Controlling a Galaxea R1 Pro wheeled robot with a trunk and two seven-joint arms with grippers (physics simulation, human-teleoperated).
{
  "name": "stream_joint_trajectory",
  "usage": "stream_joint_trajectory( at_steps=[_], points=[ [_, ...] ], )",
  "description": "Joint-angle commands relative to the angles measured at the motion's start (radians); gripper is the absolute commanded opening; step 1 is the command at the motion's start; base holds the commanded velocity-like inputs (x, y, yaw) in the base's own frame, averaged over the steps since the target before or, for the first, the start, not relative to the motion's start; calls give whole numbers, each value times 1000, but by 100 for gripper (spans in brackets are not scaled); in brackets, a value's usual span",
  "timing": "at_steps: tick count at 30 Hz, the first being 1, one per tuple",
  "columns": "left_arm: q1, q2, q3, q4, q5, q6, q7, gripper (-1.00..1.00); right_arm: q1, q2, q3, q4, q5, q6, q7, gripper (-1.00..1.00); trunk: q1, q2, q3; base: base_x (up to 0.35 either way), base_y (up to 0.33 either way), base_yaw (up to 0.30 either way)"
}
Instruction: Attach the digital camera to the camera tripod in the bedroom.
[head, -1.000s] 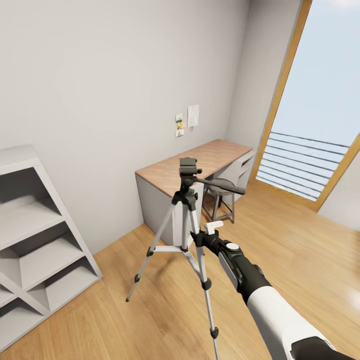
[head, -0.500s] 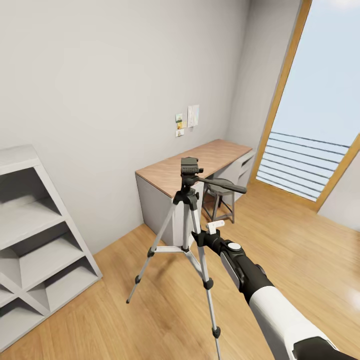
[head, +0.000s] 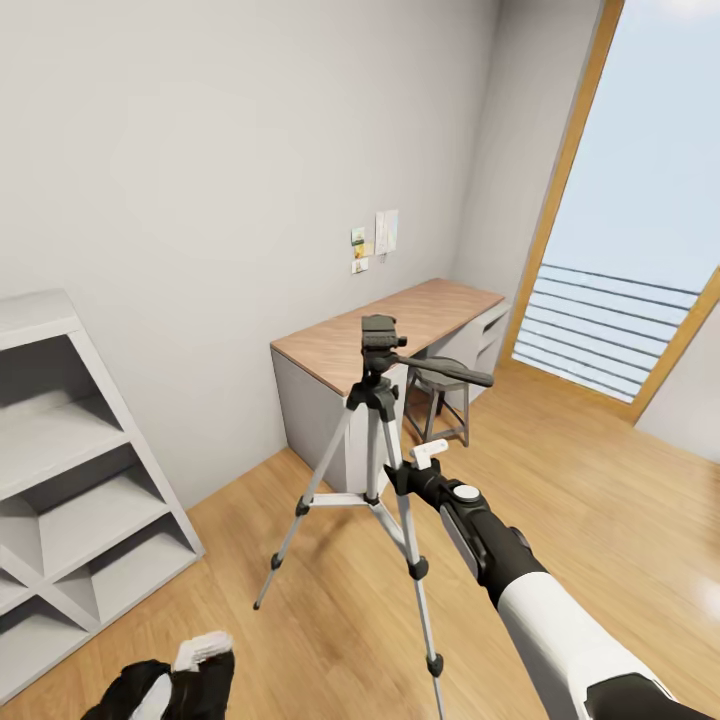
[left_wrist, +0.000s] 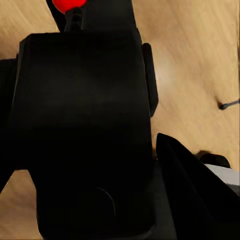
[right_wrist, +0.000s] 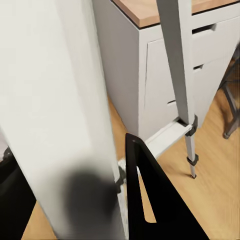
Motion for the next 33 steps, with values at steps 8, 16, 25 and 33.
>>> stream_joint_trajectory(
  at_steps=[8,16,25,33],
  points=[
    [-215,14,138,-232,27,373,144,-100,-1,1,-2,-2,23,6,1,-100,1,-2,-2,0,0,0],
    [-856,-18,149,187,21,395,149,-100,-1,1,-4,0,24,4,-1,-100,1,-2,-2,0,0,0],
    [-1182,-245,148,165,12,400,152,-100,-1,1,-4,-2,24,6,-1,-100,1,-2,-2,0,0,0],
    [-1348,-360,148,132,6,398,149,-100,-1,1,-4,-3,24,4,-1,-100,1,-2,-2,0,0,0]
  ],
)
